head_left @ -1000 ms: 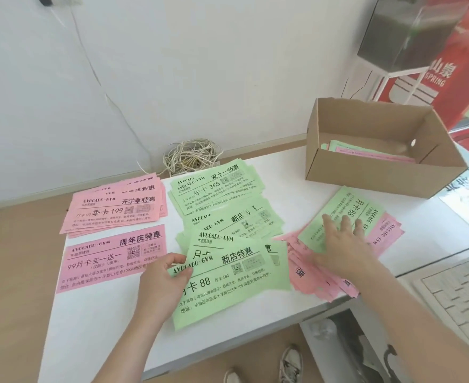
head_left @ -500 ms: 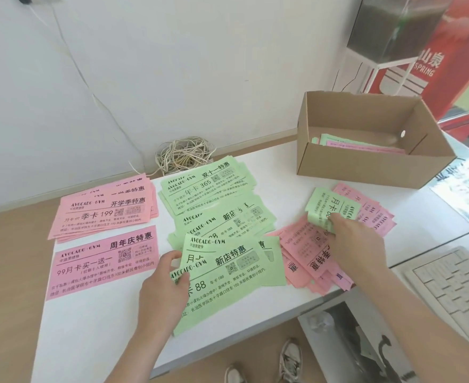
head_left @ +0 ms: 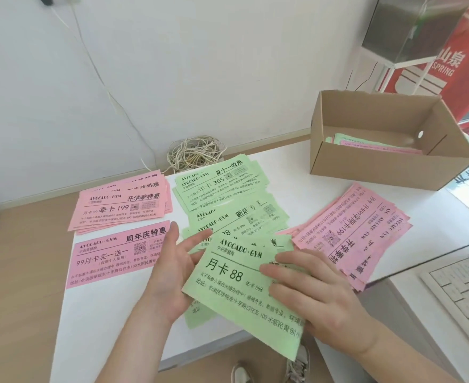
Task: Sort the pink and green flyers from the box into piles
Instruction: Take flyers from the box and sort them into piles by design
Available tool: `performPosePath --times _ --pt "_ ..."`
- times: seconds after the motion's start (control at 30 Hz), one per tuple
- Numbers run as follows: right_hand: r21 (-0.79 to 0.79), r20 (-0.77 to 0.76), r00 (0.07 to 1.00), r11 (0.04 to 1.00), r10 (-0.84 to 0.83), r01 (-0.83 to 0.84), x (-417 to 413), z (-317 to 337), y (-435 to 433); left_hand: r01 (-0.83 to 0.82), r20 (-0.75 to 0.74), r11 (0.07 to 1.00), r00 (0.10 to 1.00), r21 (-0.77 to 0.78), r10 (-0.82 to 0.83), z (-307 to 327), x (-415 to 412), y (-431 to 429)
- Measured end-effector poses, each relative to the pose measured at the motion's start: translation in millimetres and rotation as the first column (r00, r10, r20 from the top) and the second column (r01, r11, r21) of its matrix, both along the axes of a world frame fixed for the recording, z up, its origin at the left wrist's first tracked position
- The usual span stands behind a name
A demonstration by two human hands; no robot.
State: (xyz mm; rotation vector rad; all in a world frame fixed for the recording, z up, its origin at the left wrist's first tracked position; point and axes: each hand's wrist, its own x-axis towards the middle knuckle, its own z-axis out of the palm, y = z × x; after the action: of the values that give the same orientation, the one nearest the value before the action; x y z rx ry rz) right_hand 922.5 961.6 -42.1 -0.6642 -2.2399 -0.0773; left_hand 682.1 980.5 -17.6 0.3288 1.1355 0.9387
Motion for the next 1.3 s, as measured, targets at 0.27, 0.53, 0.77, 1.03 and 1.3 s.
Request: performPosePath --times 0.27,0.53,0.77,1.03,1.3 --pt "-0.908 -0.293 0.826 0.41 -0.481 -0.083 5.8 12.2 -4.4 0.116 -0.58 0.982 0.814 0.15 -0.008 -9.5 -12.1 -29.7" --pt "-0.939 -0.165 0.776 -0.143 -0.609 -0.312 13.2 15.0 -2.5 0.051 -0.603 0.989 0.796 0.136 0.042 -23.6 -17.8 -48.8" --pt "-0.991 0.069 0.795 0.05 -0.602 0.124 6.1 7.2 3.2 0.185 -0.728 0.975 0.685 0.125 -0.037 -36.6 -29.6 -51.7" --pt "-0.988 0.022 0.788 0.107 -0.616 0.111 5.0 -2.1 8.5 0.017 -0.799 0.979 0.581 0.204 0.156 -37.6 -28.2 -58.3" --pt "-0.749 0.415 0.825 0.37 -0.383 0.549 -6.7 -10.4 40.1 0.015 -0.874 0.984 0.462 0.179 0.152 -53.9 -32.8 -58.5"
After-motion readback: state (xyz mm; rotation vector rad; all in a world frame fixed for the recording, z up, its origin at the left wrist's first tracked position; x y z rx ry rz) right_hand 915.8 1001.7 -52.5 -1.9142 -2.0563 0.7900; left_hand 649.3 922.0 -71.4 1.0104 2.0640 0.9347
